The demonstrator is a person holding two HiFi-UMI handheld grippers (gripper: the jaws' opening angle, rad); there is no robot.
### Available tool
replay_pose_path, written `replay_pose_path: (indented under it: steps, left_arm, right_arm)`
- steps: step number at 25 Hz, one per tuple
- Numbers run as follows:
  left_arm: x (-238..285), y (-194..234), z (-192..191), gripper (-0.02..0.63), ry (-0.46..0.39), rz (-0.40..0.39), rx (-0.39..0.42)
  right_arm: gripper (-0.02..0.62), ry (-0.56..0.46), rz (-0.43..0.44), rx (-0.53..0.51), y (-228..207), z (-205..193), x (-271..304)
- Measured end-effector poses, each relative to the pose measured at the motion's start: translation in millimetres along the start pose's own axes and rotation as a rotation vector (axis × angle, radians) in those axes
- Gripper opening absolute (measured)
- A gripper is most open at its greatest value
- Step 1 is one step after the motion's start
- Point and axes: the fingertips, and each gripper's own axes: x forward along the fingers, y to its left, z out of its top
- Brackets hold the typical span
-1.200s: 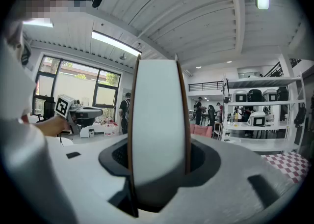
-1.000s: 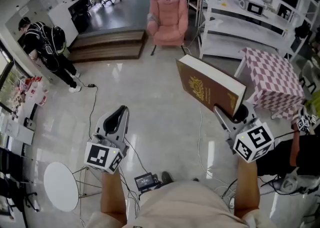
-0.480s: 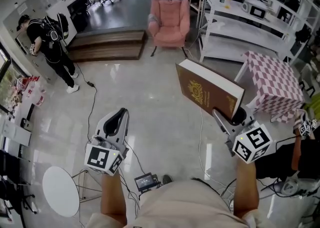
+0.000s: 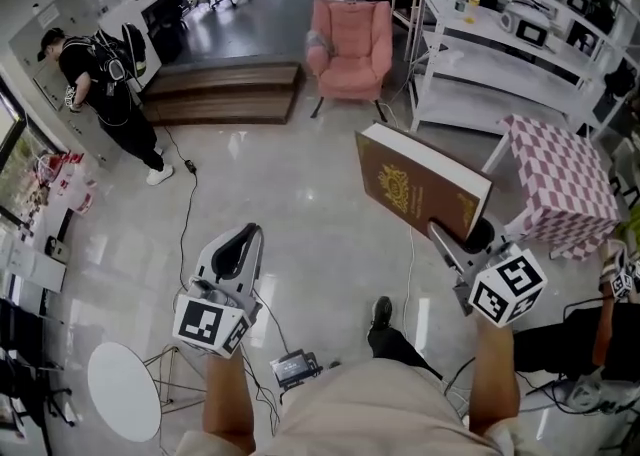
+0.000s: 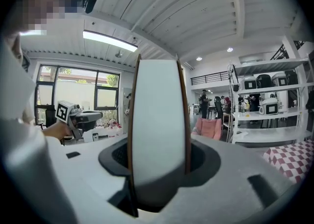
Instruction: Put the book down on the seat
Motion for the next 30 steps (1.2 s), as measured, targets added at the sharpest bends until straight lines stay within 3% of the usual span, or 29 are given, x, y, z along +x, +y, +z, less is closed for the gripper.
replay_pose_path:
  steps: [4,9,18,30]
  left_arm:
    - [55,23,-3,0.025,0.018,0.024,0.014]
    - [152,61,-21,0.025,0.043,0.085,0.038]
    - [395,92,-51,0.025,0.079,0.087,0.021]
    - [607,116,-63,0.025,0.086,0.06,0.021]
  right_arm:
    - [0.213,-0.033,0.031,0.036,-54,12,51]
    - [0.213,-0.085,0.049,0.031,-153,30,129]
    - [0.213,-0.033,0.078,0.015,-352,39,271]
    - [0.213,0.005,0.103,0.044,-507,39,383]
